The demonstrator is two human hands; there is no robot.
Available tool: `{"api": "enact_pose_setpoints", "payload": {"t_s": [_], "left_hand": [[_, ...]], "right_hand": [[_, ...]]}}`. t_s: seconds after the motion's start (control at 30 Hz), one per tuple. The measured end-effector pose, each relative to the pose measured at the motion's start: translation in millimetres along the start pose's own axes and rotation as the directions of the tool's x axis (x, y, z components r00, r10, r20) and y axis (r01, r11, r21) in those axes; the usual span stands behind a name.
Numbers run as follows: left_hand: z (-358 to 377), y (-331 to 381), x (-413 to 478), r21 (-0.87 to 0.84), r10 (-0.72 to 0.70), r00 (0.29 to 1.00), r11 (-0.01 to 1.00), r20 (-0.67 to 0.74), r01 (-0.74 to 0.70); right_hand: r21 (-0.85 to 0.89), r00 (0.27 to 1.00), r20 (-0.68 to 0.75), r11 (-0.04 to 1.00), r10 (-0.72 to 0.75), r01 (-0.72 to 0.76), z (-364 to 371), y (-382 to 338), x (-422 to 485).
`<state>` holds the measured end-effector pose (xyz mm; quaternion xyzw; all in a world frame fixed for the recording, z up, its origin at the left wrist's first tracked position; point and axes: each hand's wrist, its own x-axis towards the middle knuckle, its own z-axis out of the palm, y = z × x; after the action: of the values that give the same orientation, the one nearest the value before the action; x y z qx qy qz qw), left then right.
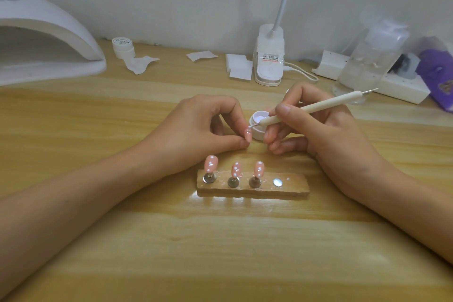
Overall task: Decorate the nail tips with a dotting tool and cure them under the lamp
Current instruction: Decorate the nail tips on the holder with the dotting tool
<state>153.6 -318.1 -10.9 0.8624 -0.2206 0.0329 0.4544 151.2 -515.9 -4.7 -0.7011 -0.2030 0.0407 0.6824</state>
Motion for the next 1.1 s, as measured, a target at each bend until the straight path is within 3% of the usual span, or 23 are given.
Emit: {"api": "enact_pose_setpoints", "payload": {"t_s": [1.1], "left_hand": [[-0.1, -0.6, -0.8, -0.012, -0.011, 1.000, 1.000, 0.002, 0.011]], "right_hand": [[0.059, 0.989, -0.070, 0.990, -0.127, 0.131, -2.1, -2.5, -0.1]]}}
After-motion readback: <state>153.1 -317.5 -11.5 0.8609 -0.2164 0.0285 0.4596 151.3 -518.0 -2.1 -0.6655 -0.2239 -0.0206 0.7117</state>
